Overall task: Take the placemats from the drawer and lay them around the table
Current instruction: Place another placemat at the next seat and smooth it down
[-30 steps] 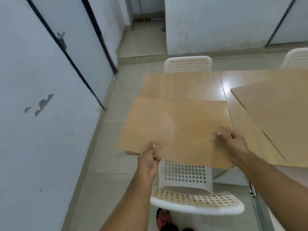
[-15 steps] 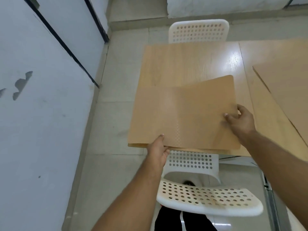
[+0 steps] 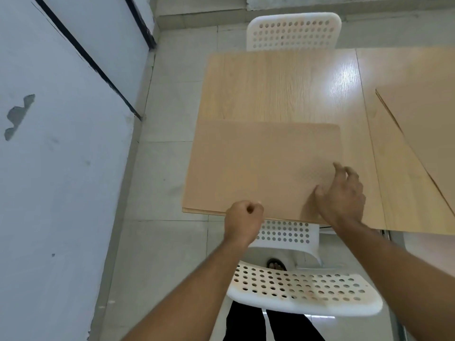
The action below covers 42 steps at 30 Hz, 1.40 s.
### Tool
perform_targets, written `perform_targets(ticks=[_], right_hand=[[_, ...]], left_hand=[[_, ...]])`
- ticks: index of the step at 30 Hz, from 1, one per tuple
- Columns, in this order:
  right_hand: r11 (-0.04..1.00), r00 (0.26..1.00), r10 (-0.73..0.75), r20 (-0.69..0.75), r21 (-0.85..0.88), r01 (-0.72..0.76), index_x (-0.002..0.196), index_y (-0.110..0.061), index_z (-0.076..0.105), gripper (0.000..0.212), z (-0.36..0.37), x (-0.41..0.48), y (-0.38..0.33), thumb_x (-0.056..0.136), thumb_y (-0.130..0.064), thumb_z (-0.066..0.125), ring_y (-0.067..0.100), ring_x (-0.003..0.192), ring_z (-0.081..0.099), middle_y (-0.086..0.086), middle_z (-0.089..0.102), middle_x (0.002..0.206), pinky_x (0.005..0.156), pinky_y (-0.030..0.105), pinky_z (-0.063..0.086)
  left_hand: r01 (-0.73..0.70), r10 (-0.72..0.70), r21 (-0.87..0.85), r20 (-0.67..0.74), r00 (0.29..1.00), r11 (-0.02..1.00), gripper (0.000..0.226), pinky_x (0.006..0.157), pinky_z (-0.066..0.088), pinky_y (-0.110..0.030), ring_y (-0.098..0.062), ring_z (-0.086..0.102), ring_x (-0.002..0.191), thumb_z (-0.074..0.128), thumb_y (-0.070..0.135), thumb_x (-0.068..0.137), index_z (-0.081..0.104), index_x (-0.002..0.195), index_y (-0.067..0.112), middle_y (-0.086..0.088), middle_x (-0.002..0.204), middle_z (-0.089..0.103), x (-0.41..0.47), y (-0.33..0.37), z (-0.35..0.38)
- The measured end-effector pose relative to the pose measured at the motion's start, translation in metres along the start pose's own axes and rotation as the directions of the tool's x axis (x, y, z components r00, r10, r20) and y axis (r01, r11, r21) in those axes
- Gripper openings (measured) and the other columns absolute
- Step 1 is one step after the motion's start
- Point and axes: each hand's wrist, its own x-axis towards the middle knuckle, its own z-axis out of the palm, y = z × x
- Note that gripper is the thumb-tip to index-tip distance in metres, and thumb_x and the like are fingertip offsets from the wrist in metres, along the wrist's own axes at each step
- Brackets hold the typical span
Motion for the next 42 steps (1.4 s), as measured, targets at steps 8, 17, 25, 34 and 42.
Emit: perform_targets(ticks=[8, 17, 25, 34, 42], right_hand=[[0.863, 0.852, -0.437, 0.288, -0.134, 0.487, 0.158, -0.034, 0.008, 0.065, 0.05, -0.031, -0.007, 0.1, -0.059, 0.024, 0.026, 0.154, 0.0, 0.009, 0.0, 0.168, 0.123, 0.048, 0.005], [0.819, 0.838, -0.474, 0.271, -0.214, 0.532, 0.159, -0.032, 0.014, 0.064, 0.052, -0.017, 0.027, 0.099, -0.054, 0.019, 0.026, 0.154, 0.0, 0.008, 0.001, 0.168, 0.123, 0.049, 0.002], [0.865, 0.885, -0.407, 0.227, -0.217, 0.453, 0.16, -0.033, 0.006, 0.069, 0.066, -0.022, 0.013, 0.098, -0.062, 0.02, 0.033, 0.153, -0.004, 0.008, -0.002, 0.168, 0.122, 0.054, -0.002], [0.876, 0.902, -0.377, 0.209, -0.237, 0.421, 0.16, -0.033, 0.004, 0.07, 0.071, -0.021, 0.008, 0.097, -0.062, 0.017, 0.034, 0.153, -0.004, 0.009, -0.003, 0.168, 0.121, 0.056, 0.001], [0.842, 0.848, -0.51, 0.142, -0.116, 0.526, 0.16, -0.03, 0.009, 0.066, 0.074, -0.01, -0.043, 0.099, -0.05, 0.023, 0.031, 0.154, 0.0, 0.011, 0.0, 0.168, 0.122, 0.053, 0.004]], left_hand=[[-0.314, 0.389, 0.755, 0.085, 0.917, 0.576, 0.066, 0.117, 0.018, -0.058, -0.032, -0.002, 0.153, 0.044, 0.053, 0.095, 0.025, 0.154, 0.031, -0.009, 0.167, 0.004, 0.036, 0.005, 0.023], [-0.304, 0.343, 0.811, 0.137, 0.929, 0.5, 0.076, 0.117, 0.021, -0.06, -0.029, -0.014, 0.153, 0.028, 0.072, 0.093, -0.001, 0.157, 0.044, -0.001, 0.167, -0.016, 0.045, -0.017, 0.018], [-0.337, 0.396, 0.819, 0.148, 0.906, 0.464, 0.08, 0.115, 0.018, -0.058, -0.026, -0.022, 0.152, 0.024, 0.074, 0.093, -0.009, 0.158, 0.041, -0.003, 0.165, -0.025, 0.055, -0.03, 0.018], [-0.344, 0.406, 0.827, 0.156, 0.9, 0.444, 0.08, 0.112, 0.022, -0.057, -0.025, -0.019, 0.152, 0.024, 0.073, 0.091, -0.008, 0.158, 0.042, -0.003, 0.166, -0.022, 0.062, -0.028, 0.016], [-0.46, 0.657, 0.706, -0.009, 0.754, 0.538, 0.047, 0.107, 0.041, -0.048, -0.029, 0.041, 0.134, 0.045, 0.026, 0.097, 0.048, 0.142, 0.014, -0.01, 0.145, 0.048, 0.085, -0.019, 0.008]])
